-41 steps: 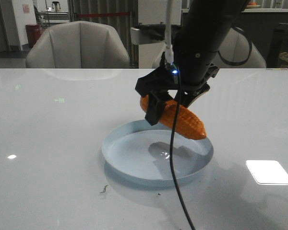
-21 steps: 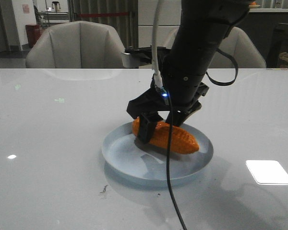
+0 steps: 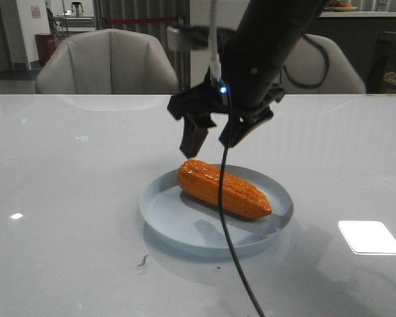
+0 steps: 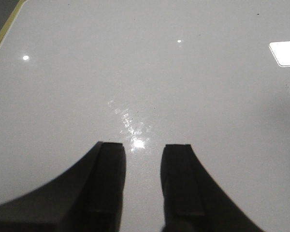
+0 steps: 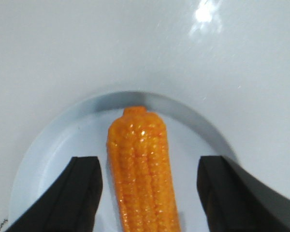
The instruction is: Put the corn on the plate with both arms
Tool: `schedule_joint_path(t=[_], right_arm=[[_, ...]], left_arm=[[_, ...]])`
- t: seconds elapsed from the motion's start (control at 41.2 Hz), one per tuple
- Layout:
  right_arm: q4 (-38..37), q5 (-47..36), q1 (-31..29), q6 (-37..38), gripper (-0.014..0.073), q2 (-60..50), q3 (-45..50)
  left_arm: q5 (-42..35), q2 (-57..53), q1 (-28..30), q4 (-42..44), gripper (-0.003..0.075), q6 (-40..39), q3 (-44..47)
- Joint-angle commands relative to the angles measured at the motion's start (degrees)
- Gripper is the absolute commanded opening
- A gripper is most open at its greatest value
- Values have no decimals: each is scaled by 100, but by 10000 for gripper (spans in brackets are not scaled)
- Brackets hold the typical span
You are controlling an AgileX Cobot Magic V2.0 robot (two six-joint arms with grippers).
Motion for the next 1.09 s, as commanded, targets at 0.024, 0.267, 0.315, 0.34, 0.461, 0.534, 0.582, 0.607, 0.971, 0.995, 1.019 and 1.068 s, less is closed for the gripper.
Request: schedule_joint_path(t=[0.024,0.267,0.315,0.34,0.461,0.534,0.582,0.607,0.971,0.995,1.019,1.068], right_arm=[[61,-160,-248,-45,533,-908,-250],[61,577,-920,-32,533,-2177,-244],[61,686,-1109,-14,533,-2426,-244],[67,729,-1194,-1,533,-2525,-244],[67,1058,-1696,5,533,-3053,-224],[67,1241,-1957,5,533,-3324,-120],[67,1327,-2118,5,533,-3521,-6],[67,1351,-2215,5,533,-3604,90],[133,1147,-2952,306,533,-5239,2069],[133,1124,-2960,389,533,-5320,2218],[133,1089,-2960,495,533,-5427,2326],[133,1023,-2960,635,533,-5599,2570]], left_arm=[[-437,-91,8,-66,281,-39,-162],[-415,-91,8,-66,281,-39,-162],[-401,-91,8,-66,281,-39,-162],[-387,-91,8,-66,281,-39,-162],[-321,-91,8,-66,281,-39,-162],[-312,-91,8,-66,281,-39,-162],[-312,-91,8,-66,281,-39,-162],[-312,-91,8,-66,281,-39,-162],[-299,-91,8,-66,281,-39,-162],[-299,-91,8,-66,281,-39,-162],[-299,-91,8,-66,281,-39,-162],[-299,-91,8,-66,281,-39,-162]])
